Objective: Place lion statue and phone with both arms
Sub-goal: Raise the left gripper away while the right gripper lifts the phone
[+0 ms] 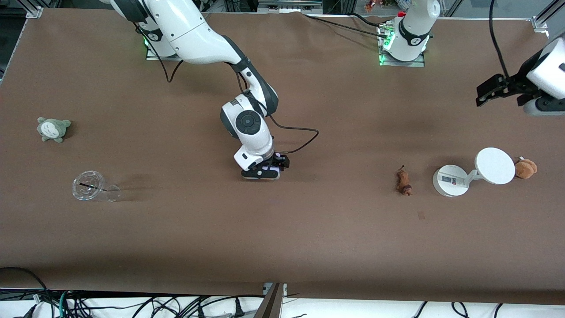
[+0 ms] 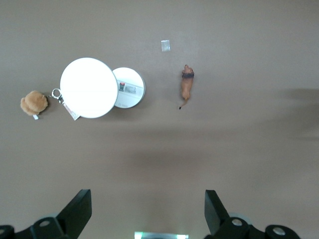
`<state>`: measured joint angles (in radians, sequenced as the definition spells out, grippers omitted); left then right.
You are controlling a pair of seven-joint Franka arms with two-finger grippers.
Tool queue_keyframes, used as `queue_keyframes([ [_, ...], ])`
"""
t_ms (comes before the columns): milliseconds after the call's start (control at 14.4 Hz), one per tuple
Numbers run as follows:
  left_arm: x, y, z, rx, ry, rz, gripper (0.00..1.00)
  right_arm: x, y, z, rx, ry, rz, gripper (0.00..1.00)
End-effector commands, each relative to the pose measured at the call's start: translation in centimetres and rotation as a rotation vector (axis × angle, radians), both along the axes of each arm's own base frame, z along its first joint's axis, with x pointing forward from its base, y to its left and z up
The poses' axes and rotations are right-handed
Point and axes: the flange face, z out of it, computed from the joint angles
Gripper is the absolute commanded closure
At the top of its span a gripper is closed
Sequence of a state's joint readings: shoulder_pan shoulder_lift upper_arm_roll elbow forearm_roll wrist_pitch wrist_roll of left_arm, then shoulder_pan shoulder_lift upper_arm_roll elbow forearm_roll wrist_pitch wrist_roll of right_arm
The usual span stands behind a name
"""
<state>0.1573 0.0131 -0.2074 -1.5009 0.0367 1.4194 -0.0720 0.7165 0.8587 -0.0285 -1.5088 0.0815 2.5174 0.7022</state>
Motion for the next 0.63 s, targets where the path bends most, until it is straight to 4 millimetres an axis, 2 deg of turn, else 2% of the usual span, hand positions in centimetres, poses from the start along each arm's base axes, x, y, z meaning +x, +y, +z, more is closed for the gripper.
queue_keyframes([
  [0,-1.5,0.3,2.7,-0.010,-0.010,-0.008,0.00,0.3,0.3,-0.4,-0.007,-0.028,0.009,0.34],
  [70,-1.7,0.2,2.7,-0.012,-0.002,-0.009,0.00,0.3,0.3,-0.3,-0.007,-0.028,0.010,0.61],
  [139,-2.4,0.2,3.2,-0.030,-0.028,-0.011,0.00,0.4,0.3,-0.1,-0.006,-0.032,0.012,0.75],
  [209,-3.6,-0.2,2.8,-0.029,-0.041,-0.014,0.00,0.8,-0.1,0.2,-0.010,-0.033,0.010,0.79],
  [278,-4.1,0.6,2.1,-0.029,-0.045,0.001,0.00,1.1,-0.4,0.6,-0.010,-0.037,0.009,0.79],
  [348,-4.2,2.6,2.1,-0.039,-0.055,0.034,0.00,1.3,-0.7,1.1,-0.012,-0.037,0.006,0.79],
  [557,-4.7,3.3,2.5,-0.060,-0.064,0.043,0.00,3.1,-3.4,3.8,-0.068,-0.014,-0.004,0.79],
])
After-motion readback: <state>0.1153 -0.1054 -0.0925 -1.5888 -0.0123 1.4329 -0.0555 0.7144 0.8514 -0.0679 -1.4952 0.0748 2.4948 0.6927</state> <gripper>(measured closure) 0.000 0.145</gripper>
